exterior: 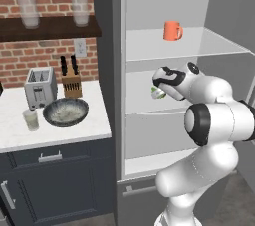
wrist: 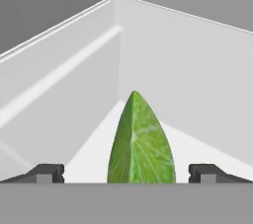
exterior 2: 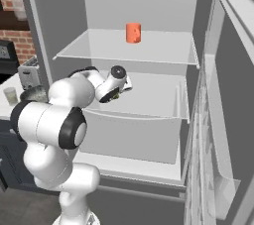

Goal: Grab a lemon wedge from the fridge and one ice cube from the ice bowl, and put them in the glass of lemonade.

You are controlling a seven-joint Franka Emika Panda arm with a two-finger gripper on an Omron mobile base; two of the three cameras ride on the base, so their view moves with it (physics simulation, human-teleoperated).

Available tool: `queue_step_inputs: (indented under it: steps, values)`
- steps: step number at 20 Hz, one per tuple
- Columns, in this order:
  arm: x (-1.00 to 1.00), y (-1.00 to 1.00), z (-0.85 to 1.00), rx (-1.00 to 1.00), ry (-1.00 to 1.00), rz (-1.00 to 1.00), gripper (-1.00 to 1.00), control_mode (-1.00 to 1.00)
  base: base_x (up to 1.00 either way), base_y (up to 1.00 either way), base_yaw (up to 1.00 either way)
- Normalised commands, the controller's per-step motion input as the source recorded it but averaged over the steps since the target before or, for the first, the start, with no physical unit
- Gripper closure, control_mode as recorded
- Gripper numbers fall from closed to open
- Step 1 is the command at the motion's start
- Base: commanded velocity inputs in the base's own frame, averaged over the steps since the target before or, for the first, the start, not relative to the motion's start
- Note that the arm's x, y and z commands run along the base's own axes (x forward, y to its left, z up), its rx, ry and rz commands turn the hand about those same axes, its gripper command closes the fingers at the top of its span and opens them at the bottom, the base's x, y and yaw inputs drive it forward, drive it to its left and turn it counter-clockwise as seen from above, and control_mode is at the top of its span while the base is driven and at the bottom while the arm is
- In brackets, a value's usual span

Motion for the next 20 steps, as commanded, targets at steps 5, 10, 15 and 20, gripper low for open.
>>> queue_step_inputs:
  steps: [5, 10, 15, 20]
  values:
    - [0.00, 0.00, -0.12, 0.00, 0.00, 0.00, -1.00, -1.00, 0.00, 0.00, 0.00]
    - [0.00, 0.00, -0.26, 0.00, 0.00, 0.00, -1.00, -1.00, 0.00, 0.00, 0.00]
    - [0.00, 0.00, -0.06, 0.00, 0.00, 0.00, -1.00, -1.00, 0.00, 0.00, 0.00]
    - [0.00, 0.00, 0.00, 0.00, 0.00, 0.00, 1.00, -1.00, 0.00, 0.00, 0.00]
